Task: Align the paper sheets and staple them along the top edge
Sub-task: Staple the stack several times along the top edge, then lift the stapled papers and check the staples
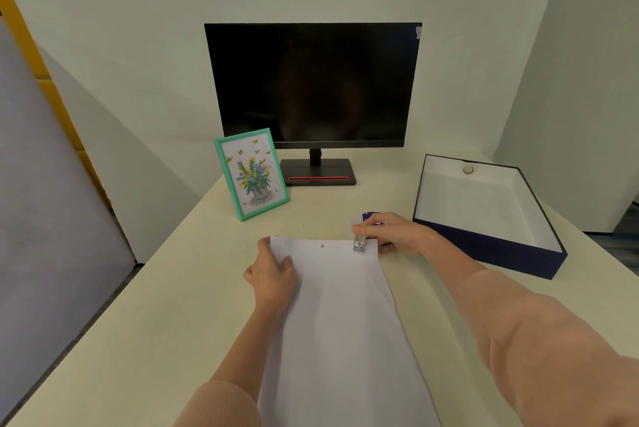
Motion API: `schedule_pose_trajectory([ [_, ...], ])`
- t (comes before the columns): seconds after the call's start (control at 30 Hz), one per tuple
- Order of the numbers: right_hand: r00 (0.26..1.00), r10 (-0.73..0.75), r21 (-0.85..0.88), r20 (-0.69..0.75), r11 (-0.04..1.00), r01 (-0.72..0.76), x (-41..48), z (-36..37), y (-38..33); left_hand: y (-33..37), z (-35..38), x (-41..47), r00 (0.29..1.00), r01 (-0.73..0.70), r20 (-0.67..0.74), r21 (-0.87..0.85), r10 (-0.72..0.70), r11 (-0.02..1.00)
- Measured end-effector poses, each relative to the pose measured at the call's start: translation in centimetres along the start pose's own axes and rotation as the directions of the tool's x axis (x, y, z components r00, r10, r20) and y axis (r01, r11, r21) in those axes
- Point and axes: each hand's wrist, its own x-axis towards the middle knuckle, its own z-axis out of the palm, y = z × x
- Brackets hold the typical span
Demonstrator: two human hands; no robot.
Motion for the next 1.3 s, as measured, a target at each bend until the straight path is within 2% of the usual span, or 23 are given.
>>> schedule_pose_trajectory([
  [0.17, 0.999, 0.015, 0.025, -0.037, 1.0, -0.014, -0.2, 0.2, -0.4, -0.2, 0.1, 0.1, 1.0, -0.004, 0.003, 0.005, 0.004, 1.0],
  [0.33, 0.998, 0.015, 0.227, -0.063, 0.974, 0.0, -1.4, -0.2, -0.5, -0.3, 0.1, 0.2, 1.0, -0.008, -0.006, 0.003, 0.008, 1.0],
  [0.5, 0.938, 0.031, 0.468, -0.345, 0.872, 0.143, -1.8, 0.4, -0.1, -0.3, 0.1, 0.2, 1.0, 0.0, -0.011, -0.021, 0.0, 1.0],
  [0.57, 0.908, 0.06, 0.504, -0.414, 0.846, 0.174, -2.6, 0.5, -0.1, -0.3, 0.2, 0.2, 1.0, 0.01, -0.009, -0.034, -0.01, 0.999],
  [0.63, 0.887, 0.088, 0.355, -0.453, 0.931, 0.089, -3.6, 0.7, 0.1, -0.4, 0.1, 0.3, 1.0, 0.01, -0.009, -0.04, -0.01, 0.999],
  [0.7, 0.872, 0.039, 0.002, -0.487, 0.999, -0.043, -4.7, 0.9, 0.8, -0.5, 0.1, 0.2, 1.0, 0.01, -0.013, -0.043, -0.011, 0.999],
  [0.77, 0.846, -0.066, -0.376, -0.53, 0.912, -0.165, -5.7, 1.2, 2.0, -0.3, 0.1, 0.2, 1.0, 0.016, -0.014, -0.045, -0.017, 0.999],
  [0.8, 0.828, -0.119, -0.502, -0.548, 0.839, -0.211, -6.1, 1.4, 2.5, -0.3, 0.1, 0.2, 1.0, 0.017, -0.015, -0.046, -0.018, 0.999],
  [0.87, 0.812, -0.176, -0.627, -0.556, 0.731, -0.271, -6.9, 1.8, 3.6, -0.2, 0.1, 0.2, 1.0, 0.022, -0.011, -0.059, -0.023, 0.998],
  [0.97, 0.843, -0.1, -0.65, -0.529, 0.687, -0.326, -7.4, 2.4, 4.7, -0.4, 0.0, 0.2, 0.999, 0.037, -0.004, -0.106, -0.038, 0.994],
  [1.03, 0.838, -0.083, -0.658, -0.539, 0.662, -0.358, -7.9, 2.6, 4.4, -0.2, -0.3, 0.0, 0.998, 0.062, 0.002, -0.142, -0.062, 0.988],
  [1.1, 0.778, -0.275, -0.739, -0.564, 0.588, -0.328, -8.4, 3.1, 3.5, 0.4, -0.6, -0.3, 0.995, 0.102, 0.005, -0.188, -0.103, 0.977],
  [1.13, 0.745, -0.4, -0.777, -0.534, 0.58, -0.245, -8.9, 3.6, 3.0, 0.7, -0.8, -0.5, 0.992, 0.124, 0.008, -0.212, -0.125, 0.969],
  [1.2, 0.736, -0.526, -0.764, -0.427, 0.645, 0.017, -9.6, 4.9, 2.3, 1.2, -1.4, -0.7, 0.987, 0.162, 0.029, -0.269, -0.16, 0.949],
  [1.27, 0.783, -0.462, -0.564, -0.417, 0.807, 0.175, -10.2, 6.2, 1.8, 1.4, -2.2, -0.6, 0.981, 0.188, 0.096, -0.306, -0.167, 0.933],
  [1.3, 0.803, -0.385, -0.426, -0.455, 0.886, 0.183, -10.3, 6.4, 1.5, 1.3, -2.5, -0.4, 0.981, 0.183, 0.128, -0.321, -0.149, 0.929],
])
